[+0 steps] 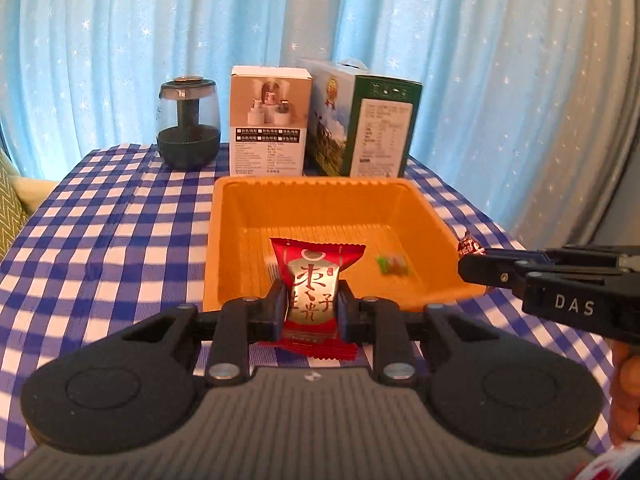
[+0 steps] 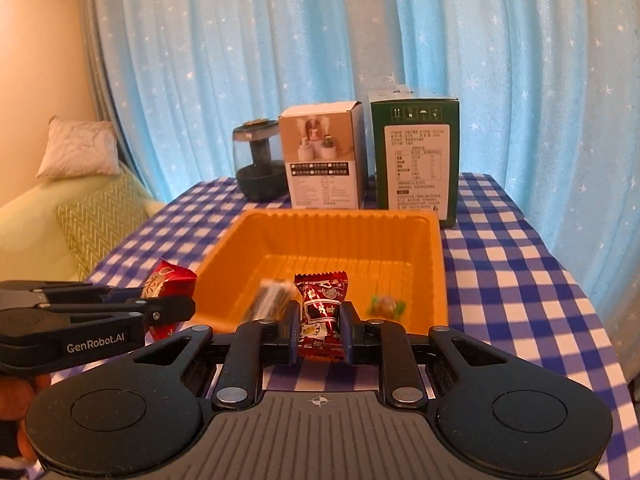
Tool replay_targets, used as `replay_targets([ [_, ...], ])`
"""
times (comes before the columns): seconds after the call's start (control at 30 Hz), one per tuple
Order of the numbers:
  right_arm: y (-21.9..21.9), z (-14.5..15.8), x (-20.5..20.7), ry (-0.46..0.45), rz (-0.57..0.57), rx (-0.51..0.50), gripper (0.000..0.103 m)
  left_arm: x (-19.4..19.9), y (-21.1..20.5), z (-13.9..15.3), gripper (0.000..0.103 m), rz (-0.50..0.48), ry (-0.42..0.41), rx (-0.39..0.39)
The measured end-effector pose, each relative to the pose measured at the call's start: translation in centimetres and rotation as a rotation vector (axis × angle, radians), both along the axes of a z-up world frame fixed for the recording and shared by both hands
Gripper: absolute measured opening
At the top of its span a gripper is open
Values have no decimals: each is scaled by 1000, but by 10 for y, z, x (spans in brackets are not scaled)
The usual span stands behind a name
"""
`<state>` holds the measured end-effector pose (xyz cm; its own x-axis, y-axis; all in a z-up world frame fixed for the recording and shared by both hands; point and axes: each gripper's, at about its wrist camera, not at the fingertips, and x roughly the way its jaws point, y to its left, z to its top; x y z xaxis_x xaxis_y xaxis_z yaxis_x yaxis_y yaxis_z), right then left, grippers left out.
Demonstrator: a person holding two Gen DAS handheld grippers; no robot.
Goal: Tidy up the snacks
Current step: 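Carry both candies into the orange tray and open both tools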
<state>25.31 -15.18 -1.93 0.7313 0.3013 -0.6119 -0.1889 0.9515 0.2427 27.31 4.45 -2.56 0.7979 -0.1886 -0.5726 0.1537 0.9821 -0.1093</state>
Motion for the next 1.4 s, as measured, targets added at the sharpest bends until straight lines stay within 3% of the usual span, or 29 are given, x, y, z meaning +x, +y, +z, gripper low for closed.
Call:
replay_targets([
  [0.27, -5, -16, 46, 24, -30, 0, 21, 43, 10, -7, 22, 25, 3, -18],
  [0.63, 5, -34, 72, 61, -26, 0, 21, 81, 21, -28, 22, 46, 52, -19],
  [1.3, 5, -41, 78, 87, -44, 26, 21, 76, 30, -25, 29, 68, 46, -19],
  [1.4, 4, -41, 79, 86, -51, 37, 21, 77, 30, -24, 39, 69, 47, -14],
])
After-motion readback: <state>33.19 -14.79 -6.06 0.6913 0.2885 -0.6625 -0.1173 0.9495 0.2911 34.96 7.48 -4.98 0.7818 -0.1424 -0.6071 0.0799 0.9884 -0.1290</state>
